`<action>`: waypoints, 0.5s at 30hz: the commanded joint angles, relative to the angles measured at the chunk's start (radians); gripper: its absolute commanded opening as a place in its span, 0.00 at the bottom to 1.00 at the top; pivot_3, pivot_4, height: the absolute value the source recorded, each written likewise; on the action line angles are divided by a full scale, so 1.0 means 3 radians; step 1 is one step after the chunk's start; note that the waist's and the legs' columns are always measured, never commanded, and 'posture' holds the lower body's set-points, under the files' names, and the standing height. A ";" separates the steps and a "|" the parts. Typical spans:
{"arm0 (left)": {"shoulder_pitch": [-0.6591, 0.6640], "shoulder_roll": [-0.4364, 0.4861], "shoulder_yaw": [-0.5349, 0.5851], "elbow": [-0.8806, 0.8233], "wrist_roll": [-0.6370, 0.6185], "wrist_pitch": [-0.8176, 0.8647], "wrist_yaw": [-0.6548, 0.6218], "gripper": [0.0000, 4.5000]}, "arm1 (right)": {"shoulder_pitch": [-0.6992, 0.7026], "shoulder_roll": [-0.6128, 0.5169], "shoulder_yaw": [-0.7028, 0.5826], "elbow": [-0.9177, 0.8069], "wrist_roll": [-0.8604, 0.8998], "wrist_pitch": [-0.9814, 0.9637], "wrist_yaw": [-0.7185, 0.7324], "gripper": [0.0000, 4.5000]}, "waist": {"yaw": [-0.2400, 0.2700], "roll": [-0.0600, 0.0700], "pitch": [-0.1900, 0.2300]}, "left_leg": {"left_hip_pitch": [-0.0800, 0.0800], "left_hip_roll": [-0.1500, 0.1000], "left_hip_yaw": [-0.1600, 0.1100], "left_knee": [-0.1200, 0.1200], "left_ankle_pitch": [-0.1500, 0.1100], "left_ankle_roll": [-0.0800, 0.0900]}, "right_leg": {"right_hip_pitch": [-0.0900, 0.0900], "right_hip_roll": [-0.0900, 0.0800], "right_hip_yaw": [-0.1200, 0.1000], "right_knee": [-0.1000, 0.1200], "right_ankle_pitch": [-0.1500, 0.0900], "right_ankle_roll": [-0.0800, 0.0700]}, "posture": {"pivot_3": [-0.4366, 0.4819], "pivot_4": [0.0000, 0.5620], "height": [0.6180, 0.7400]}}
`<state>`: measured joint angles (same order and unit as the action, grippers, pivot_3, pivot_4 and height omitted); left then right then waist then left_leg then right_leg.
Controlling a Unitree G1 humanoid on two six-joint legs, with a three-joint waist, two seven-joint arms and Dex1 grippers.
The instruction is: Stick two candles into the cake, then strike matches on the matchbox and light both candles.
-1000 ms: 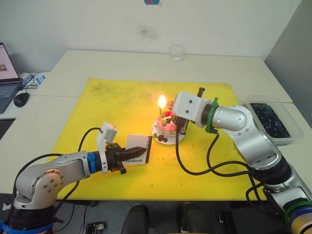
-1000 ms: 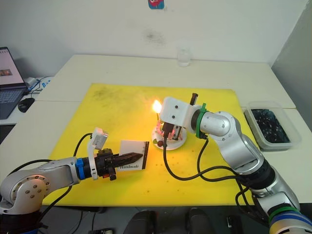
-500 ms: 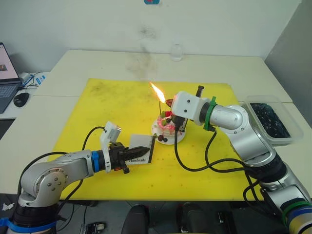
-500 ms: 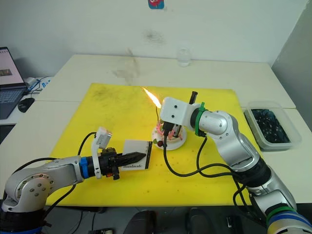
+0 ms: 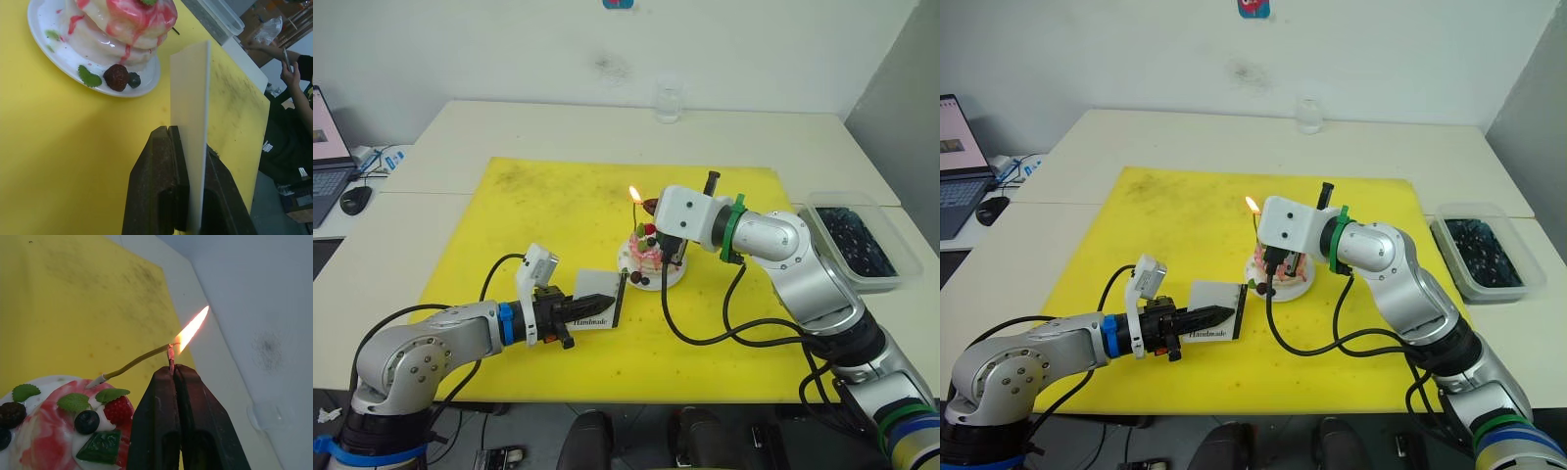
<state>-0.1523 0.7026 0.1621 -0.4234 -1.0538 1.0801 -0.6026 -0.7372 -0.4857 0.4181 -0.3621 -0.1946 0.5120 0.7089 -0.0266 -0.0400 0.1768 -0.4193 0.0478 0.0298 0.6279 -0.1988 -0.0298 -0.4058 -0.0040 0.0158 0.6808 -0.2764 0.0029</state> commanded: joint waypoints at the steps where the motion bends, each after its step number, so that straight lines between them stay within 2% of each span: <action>1: -0.0041 -0.0010 0.0006 -0.0072 -0.0002 -0.0068 -0.0055 0.00 | -0.0054 0.0018 -0.0040 -0.0037 -0.0039 -0.0061 0.0012 0.01 | 0.0000 0.0000 0.0000 | 0.0000 0.0000 0.0000 0.0000 0.0000 0.0000 | 0.0000 0.0000 0.0000 0.0000 0.0000 0.0000 | 0.48 0.27 1.00; 15: -0.0032 -0.0013 -0.0015 -0.0078 0.0023 -0.0071 -0.0079 0.00 | -0.0010 0.0011 -0.0055 -0.0097 -0.0041 -0.0045 0.0045 0.01 | 0.0000 0.0000 0.0000 | 0.0000 0.0000 0.0000 0.0000 0.0000 0.0000 | 0.0000 0.0000 0.0000 0.0000 0.0000 0.0000 | 0.48 0.27 1.00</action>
<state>-0.1561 0.7025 0.1553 -0.4232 -1.0480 1.0793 -0.6152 -0.7355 -0.4816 0.4181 -0.3521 -0.1964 0.5095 0.7200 -0.0266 -0.0400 0.1768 -0.4192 0.0478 0.0299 0.6279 -0.1988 -0.0298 -0.4058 -0.0040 0.0158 0.6808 -0.2764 0.0029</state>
